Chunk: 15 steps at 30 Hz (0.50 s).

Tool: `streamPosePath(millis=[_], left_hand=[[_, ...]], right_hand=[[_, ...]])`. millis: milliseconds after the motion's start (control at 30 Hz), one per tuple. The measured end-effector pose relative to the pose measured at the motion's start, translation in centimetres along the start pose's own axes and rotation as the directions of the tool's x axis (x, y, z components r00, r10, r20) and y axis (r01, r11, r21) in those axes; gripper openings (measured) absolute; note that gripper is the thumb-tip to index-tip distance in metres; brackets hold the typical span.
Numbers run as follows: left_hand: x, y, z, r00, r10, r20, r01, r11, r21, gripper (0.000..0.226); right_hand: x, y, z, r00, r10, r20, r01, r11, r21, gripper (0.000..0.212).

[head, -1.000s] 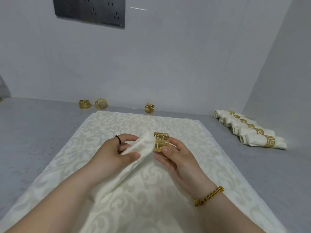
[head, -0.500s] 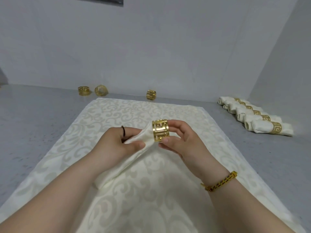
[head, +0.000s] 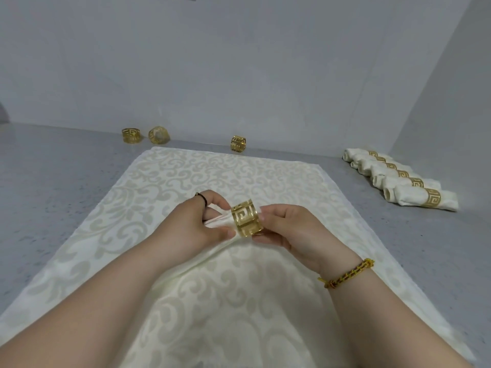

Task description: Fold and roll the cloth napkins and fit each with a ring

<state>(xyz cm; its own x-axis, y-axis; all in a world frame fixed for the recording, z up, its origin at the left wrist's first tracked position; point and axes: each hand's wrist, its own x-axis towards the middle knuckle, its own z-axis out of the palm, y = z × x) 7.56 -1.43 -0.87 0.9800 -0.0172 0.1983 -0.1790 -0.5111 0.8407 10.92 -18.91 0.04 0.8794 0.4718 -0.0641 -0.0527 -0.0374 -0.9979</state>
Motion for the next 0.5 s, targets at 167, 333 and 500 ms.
streamPosePath(millis=[167, 333, 500], left_hand=[[-0.7, 0.5, -0.2, 0.994, -0.017, 0.105, -0.006, 0.978, 0.208, 0.039], [-1.3, 2.2, 0.7, 0.982, 0.162, 0.099, -0.188, 0.748, 0.636, 0.088], [-0.5, 1.6, 1.8, 0.970, 0.240, 0.031, -0.184, 0.647, 0.740, 0.060]], right_hand=[[0.1, 0.8, 0.7, 0.994, -0.023, -0.111, -0.015, 0.946, -0.325, 0.018], [0.4, 1.2, 1.4, 0.993, -0.017, -0.114, -0.003, 0.985, -0.172, 0.009], [0.3, 0.9, 1.2, 0.995, 0.029, -0.100, -0.029, 1.000, 0.003, 0.013]])
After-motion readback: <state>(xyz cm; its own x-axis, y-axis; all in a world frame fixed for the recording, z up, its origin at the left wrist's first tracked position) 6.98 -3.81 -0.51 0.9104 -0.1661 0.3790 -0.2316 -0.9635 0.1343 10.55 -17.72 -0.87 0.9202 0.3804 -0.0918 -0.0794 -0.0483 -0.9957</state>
